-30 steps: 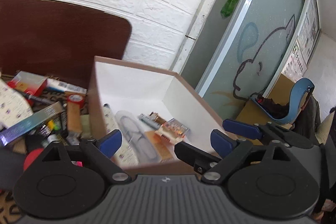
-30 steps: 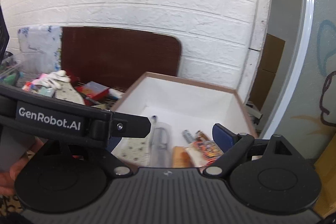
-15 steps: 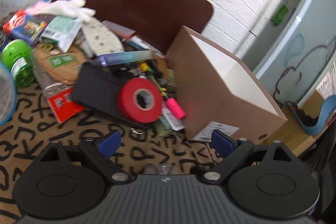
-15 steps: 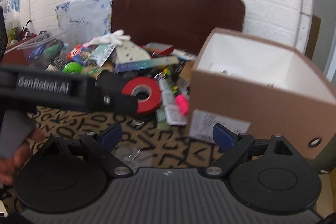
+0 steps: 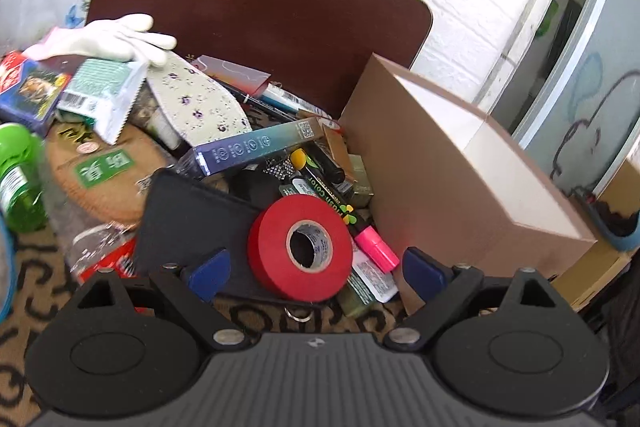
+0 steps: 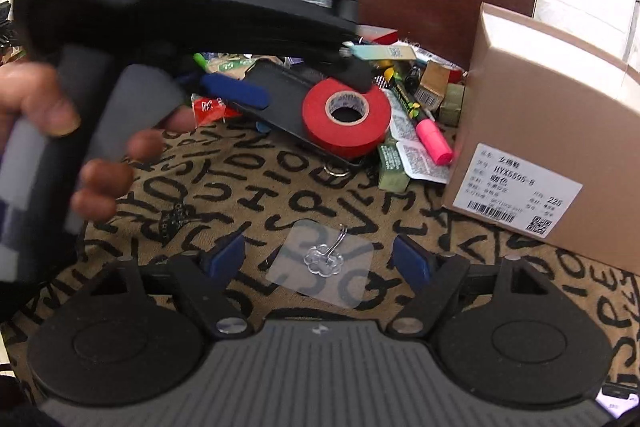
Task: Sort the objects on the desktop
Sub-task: 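Grasp the red tape roll with the left tool while the right tool grasps the clear hook packet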
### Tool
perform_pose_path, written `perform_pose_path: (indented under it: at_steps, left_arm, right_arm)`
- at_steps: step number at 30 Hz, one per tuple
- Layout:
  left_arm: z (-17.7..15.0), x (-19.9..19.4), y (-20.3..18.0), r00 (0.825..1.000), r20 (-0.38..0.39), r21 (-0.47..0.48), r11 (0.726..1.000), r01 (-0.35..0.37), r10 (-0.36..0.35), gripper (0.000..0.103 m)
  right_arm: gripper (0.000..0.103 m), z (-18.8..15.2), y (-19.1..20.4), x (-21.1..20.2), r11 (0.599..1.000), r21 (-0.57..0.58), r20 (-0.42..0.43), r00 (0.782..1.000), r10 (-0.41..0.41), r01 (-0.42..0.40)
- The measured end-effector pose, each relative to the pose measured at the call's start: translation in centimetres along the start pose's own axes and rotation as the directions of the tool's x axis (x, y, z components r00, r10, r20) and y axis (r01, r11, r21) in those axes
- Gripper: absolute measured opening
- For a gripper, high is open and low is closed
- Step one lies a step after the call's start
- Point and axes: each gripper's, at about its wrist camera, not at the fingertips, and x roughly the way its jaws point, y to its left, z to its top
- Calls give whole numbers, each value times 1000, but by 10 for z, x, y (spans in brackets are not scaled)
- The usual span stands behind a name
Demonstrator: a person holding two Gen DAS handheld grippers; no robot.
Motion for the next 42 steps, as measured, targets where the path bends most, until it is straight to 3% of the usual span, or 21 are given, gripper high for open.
perform_pose_path:
  at_steps: [6,8,13,15,17,18,21,22,24,25,34,39,42]
  left_arm:
    - [7,22,2,1000,-16,11,1000,-12,12,90]
    - [8,23,3,1000,-19,17,1000,-11,12,77]
    - [3,14,11,1000,-22,-22,1000,14,-15,71]
    - [3,17,11,1000,-25,8,1000,-1,1,57]
    - [3,21,11,998,-33,39,998,-44,45,32]
    - [3,22,11,998,-30,47,997,-53,54,29]
    - [4,25,10,997,-25,54,996,-65,67,33]
    - [4,26,8,998,-25,58,996,-63,65,39]
    - [3,29,4,997,-26,91,993,-70,73,36]
    - [3,30,2,996,-28,110,990,-83,86,27]
    - [5,31,0,994,-51,95,992,-86,92,27]
    - [4,24,2,993,-74,62,994,-87,91,25]
    - [0,16,4,993,-75,42,995,-86,89,25]
  right_arm:
    - [78,-5,0,7,1000,5,-32,999,12,-12]
    - [77,-6,-1,8,1000,16,-35,999,19,-18]
    - [77,-7,-5,7,999,36,-36,999,27,-26]
    - [77,-8,-5,10,999,41,-41,999,29,-28]
    - [76,-8,-4,12,999,34,-40,999,25,-24]
    - [74,-9,-3,12,999,30,-38,999,25,-24]
    - [66,-8,-3,13,999,35,-32,999,26,-25]
    - [65,-8,-3,13,999,37,-30,999,23,-22]
    - [57,-7,-3,13,999,34,-22,1000,16,-15]
    - [57,-6,-2,14,999,34,-19,1000,16,-15]
    - [63,-6,1,20,1000,30,-14,1000,-1,2]
    - [45,-6,1,11,999,33,19,1000,-7,7]
    - [43,-5,1,3,999,33,30,1000,0,-1]
